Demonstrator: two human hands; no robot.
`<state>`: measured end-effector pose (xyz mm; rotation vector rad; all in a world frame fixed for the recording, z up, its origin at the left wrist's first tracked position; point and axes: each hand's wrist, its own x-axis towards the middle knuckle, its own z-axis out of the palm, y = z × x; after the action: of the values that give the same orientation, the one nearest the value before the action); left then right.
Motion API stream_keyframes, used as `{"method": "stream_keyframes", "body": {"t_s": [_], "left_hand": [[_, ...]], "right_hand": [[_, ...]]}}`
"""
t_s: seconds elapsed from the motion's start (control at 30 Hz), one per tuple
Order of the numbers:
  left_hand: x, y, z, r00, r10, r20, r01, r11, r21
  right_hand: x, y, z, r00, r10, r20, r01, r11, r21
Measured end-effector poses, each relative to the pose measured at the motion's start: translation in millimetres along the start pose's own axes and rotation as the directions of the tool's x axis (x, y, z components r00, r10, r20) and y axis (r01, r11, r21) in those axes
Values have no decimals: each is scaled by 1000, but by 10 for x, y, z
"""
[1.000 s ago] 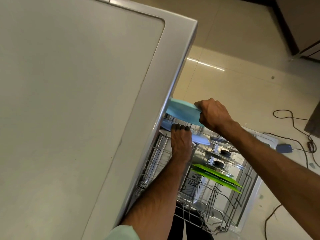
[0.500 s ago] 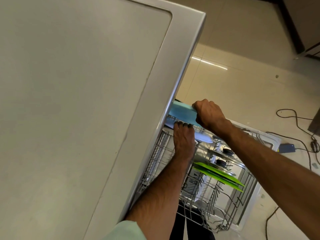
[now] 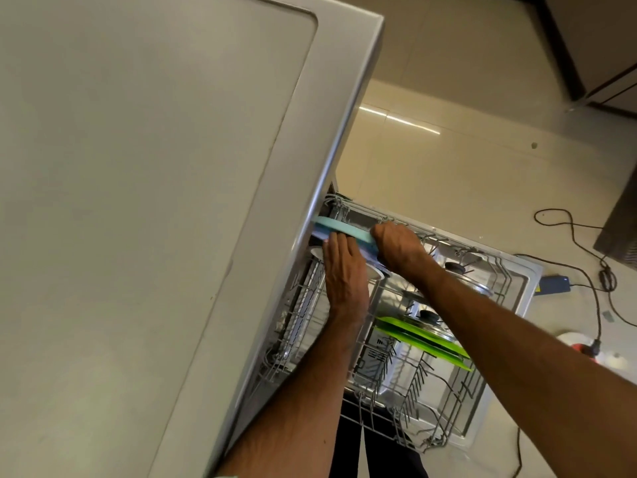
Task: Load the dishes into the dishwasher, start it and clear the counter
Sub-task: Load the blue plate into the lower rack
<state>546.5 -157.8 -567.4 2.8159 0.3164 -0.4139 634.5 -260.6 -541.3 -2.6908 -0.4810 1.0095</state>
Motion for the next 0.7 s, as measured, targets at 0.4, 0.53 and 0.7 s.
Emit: {"method": "stream_keyframes", "body": {"t_s": [0.4,0.53,0.7], "left_hand": [[-470,-253,-144,986,-159,59,161,986,-32],[-735,-295,-256,985,-153,75,159,984,-86],[-1100,-177,-632,991,-116,61,126,973,-192]], "right_hand": [[-88,156,144,998,-5,-64,9,998,67],[-346,127,83,997,42,-60,-32,988,150],[-835,-144,-53,976,91,-198,-2,913,409]]}}
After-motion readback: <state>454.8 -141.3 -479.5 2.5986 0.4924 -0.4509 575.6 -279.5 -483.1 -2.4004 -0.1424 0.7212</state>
